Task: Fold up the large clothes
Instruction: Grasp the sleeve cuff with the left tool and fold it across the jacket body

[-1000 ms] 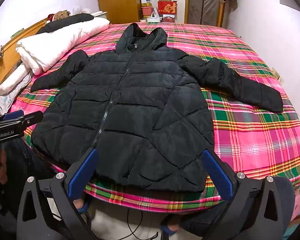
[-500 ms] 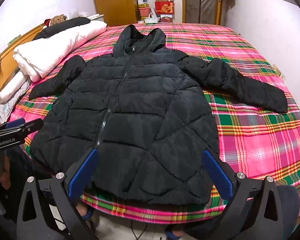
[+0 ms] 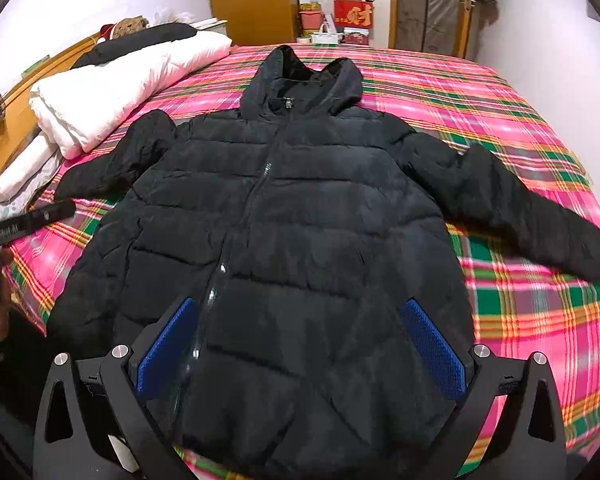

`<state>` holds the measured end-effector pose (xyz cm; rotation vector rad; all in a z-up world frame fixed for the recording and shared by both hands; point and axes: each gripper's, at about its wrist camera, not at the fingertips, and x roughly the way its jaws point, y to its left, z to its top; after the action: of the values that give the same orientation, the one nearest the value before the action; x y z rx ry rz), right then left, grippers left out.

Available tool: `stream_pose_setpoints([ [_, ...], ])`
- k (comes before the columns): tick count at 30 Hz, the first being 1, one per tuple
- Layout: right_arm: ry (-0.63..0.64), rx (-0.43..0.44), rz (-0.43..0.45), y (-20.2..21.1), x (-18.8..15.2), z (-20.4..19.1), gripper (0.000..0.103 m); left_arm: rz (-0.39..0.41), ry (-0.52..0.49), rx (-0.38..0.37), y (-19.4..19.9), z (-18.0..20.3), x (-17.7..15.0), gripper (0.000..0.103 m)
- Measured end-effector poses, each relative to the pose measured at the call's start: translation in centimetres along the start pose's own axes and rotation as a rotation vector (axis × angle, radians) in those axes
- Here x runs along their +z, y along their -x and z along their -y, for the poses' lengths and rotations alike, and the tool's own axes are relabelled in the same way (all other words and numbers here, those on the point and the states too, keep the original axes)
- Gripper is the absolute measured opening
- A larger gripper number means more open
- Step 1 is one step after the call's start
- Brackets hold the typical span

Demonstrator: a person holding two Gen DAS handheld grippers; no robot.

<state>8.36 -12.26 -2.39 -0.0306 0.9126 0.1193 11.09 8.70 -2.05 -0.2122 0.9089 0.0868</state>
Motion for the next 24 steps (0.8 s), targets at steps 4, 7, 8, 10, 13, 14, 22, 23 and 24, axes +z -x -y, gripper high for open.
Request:
stream_pose_setpoints([
  [4, 0.015, 0.019, -0.006, -1.8, 1.7, -0.5, 0.103, -0.013, 0.06, 0.0, -1.8, -2.6, 2.5, 0.088],
  [7, 0.029, 0.016, -0.005, -2.9, 2.5, -0.9, 0.103, -0.015, 0.083, 0.021, -3.1, -4.3, 3.9, 0.085],
  [8, 0.035, 0.015, -0.004, -3.3, 2.9, -1.0, 0.103, -0.016, 0.092, 0.03, -3.5, -4.8, 4.4, 0.085],
  [10, 0.035, 0.019, -0.006, -4.0, 3.3, -1.1, 0.103, -0.016, 0.113, 0.053, -4.4, -6.3, 5.1, 0.085],
  [13, 0.036, 0.024, -0.015, -5.1, 3.9, -1.1, 0.103, -0.028, 0.158, 0.062, -5.9, -8.7, 6.1, 0.085],
  [14, 0.038, 0.023, -0.018, -5.4, 4.0, -1.1, 0.103, -0.04, 0.181, 0.056, -6.5, -9.6, 6.4, 0.085],
  [22, 0.026, 0.001, -0.047, -7.8, 4.4, 0.0, 0.103, -0.067, 0.316, 0.12, -10.7, -17.0, 7.4, 0.08],
  [23, 0.023, -0.002, -0.051, -8.0, 4.4, 0.1, 0.103, -0.061, 0.326, 0.123, -11.1, -17.9, 7.4, 0.08],
  [24, 0.021, -0.007, -0.055, -8.3, 4.4, 0.3, 0.103, -0.058, 0.344, 0.119, -11.7, -18.8, 7.4, 0.08],
])
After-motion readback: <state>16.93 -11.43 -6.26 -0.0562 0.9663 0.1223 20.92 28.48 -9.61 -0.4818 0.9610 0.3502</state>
